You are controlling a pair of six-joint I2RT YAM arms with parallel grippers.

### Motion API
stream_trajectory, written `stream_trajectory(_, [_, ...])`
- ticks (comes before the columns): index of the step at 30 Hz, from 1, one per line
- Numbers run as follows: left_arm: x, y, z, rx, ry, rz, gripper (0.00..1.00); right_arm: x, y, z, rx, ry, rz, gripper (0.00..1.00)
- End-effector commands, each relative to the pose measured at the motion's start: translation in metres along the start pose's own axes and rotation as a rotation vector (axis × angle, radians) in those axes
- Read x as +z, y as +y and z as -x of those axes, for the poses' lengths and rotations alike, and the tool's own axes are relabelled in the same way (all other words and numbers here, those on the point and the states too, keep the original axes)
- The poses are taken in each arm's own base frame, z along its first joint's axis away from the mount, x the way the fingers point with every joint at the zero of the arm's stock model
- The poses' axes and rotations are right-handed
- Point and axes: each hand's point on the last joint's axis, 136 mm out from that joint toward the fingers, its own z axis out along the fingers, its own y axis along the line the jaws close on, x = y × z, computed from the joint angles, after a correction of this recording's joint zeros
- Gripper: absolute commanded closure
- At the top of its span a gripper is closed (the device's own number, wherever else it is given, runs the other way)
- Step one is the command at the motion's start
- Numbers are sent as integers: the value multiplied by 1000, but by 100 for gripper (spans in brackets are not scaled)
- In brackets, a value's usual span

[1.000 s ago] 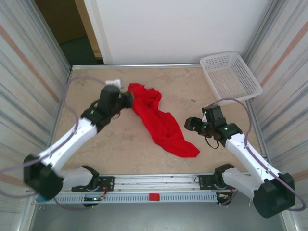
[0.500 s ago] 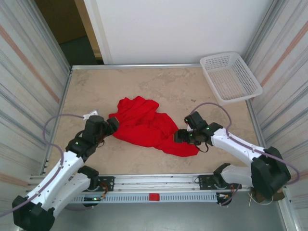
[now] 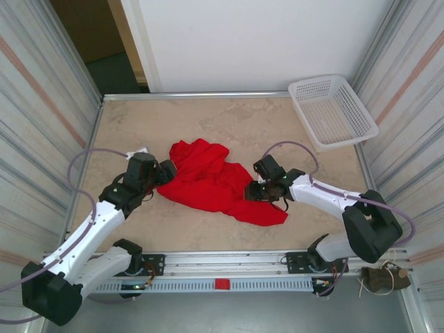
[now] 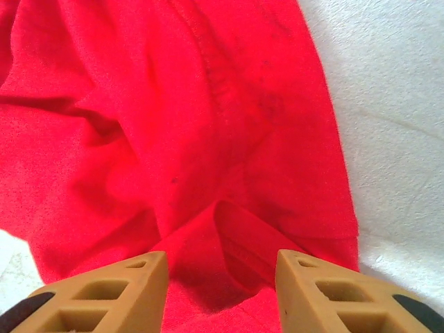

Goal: Fold the inside-out t-shirt

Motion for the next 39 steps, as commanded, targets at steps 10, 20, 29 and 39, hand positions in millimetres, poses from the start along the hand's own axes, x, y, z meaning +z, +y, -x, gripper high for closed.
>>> stream_trajectory(10, [-13, -18, 22, 20, -31, -56, 24, 4, 12, -6, -1, 26, 74, 63])
stream_trajectory(20, [-20, -22, 31, 19, -36, -73, 24, -64, 13, 44, 26, -133, 153, 100])
stream_trajectory(29, [-23, -27, 36, 18, -31, -104, 23, -233, 17, 79, -17, -472, 200, 100])
stream_trajectory(39, [-1, -50, -14, 50, 136, -217, 23, -131, -71, -35, 285, -340, 81, 100])
